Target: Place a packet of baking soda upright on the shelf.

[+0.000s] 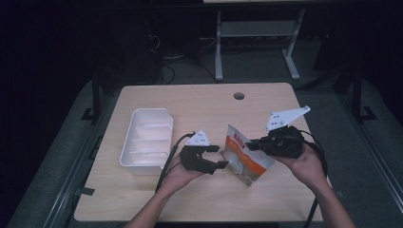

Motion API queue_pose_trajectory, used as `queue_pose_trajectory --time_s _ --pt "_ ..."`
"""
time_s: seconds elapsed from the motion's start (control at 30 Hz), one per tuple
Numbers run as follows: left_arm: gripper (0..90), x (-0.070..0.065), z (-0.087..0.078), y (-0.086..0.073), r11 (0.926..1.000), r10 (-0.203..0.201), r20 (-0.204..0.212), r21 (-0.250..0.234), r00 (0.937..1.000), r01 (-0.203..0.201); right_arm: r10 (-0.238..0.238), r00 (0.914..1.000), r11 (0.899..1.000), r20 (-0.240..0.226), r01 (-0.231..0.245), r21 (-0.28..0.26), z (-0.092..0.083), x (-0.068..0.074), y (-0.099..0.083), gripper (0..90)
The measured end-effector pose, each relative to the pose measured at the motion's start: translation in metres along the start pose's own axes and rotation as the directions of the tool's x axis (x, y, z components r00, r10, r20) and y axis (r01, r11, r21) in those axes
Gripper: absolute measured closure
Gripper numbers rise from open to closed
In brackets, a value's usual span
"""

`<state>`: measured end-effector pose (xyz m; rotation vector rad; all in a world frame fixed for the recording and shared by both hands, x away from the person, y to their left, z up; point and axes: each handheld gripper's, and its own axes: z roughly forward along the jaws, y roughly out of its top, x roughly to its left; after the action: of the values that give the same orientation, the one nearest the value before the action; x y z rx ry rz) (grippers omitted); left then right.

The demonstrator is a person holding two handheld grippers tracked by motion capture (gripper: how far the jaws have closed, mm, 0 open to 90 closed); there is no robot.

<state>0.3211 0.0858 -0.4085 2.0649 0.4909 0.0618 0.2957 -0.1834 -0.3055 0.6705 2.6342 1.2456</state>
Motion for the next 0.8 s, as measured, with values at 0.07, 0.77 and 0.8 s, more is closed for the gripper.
queue_pose_trajectory --time_s 0.07,0.77,0.8 --pt "31.6 -0.001 0.000 0.000 1.0000 0.005 -0.001 -0.001 1.0000 -0.005 -0.008 0.9998 1.000 -0.019 0.008 0.003 0.002 0.000 -0.001 90.0" --pt "84.9 -0.001 0.000 -0.001 0.9981 0.046 0.039 0.038 0.9982 -0.048 -0.005 0.9975 0.999 -0.071 0.003 -0.036 0.006 -0.002 -0.012 69.8" --pt "84.9 0.000 0.000 -0.002 0.9986 0.039 0.038 0.035 0.9985 -0.040 0.005 0.9984 0.999 -0.057 -0.007 -0.047 0.006 -0.002 -0.013 62.8"
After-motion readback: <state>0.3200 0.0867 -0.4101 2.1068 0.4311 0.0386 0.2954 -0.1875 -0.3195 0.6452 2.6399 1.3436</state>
